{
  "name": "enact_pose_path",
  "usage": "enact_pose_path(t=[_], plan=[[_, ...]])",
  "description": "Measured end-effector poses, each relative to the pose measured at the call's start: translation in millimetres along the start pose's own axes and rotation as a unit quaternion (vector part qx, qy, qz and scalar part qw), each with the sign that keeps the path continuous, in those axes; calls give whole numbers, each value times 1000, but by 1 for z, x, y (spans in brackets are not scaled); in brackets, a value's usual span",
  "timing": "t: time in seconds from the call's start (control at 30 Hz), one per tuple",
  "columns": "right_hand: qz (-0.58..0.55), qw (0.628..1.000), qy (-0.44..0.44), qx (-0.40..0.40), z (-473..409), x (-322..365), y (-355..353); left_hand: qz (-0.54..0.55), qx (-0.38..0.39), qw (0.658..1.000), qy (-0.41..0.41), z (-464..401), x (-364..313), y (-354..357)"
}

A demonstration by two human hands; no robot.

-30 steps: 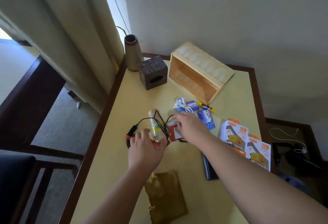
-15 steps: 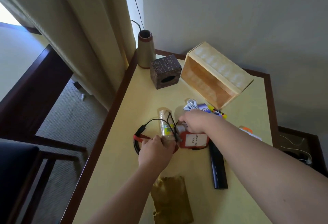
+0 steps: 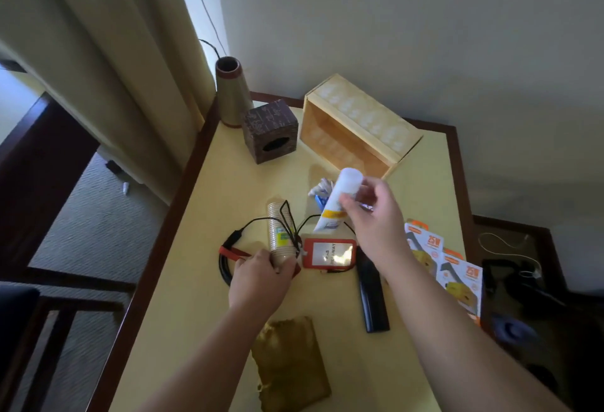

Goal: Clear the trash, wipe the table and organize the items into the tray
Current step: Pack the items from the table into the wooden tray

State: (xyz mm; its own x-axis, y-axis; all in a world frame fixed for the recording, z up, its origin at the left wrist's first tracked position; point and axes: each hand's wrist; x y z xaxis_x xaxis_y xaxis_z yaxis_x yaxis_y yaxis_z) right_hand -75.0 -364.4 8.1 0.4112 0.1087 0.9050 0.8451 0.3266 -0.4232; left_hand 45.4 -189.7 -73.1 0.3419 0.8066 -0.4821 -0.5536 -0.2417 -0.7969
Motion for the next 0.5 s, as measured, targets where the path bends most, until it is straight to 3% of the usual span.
enact_pose_path(t=[0.1, 0.2, 0.27, 0.37, 0.5], plan=[[-95, 991, 8, -89, 19, 8, -38, -14, 4, 1000, 14, -2, -6, 1], [-12, 994, 7, -107, 23, 4, -85, -30, 12, 999, 26, -5, -13, 3], [132, 990, 2, -49, 19, -10, -114, -36, 14, 999, 33, -7, -18, 4], [326, 943, -1, 72, 16, -44, -139, -50, 12, 998, 44, -10, -25, 6], [426, 894, 12, 141, 18, -84, -143, -73, 16, 996, 55, -8, -29, 5]])
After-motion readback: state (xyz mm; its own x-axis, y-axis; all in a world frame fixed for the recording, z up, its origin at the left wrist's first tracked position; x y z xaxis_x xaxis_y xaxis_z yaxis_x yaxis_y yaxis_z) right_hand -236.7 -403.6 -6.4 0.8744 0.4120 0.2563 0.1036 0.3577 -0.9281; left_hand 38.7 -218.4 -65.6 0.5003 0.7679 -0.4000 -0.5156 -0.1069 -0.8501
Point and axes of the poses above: each hand's wrist, its own z-axis away from the middle knuckle, its own y-axis out of the palm, x = y × z, and after that the axes turned 6 degrees about -x, right-handed
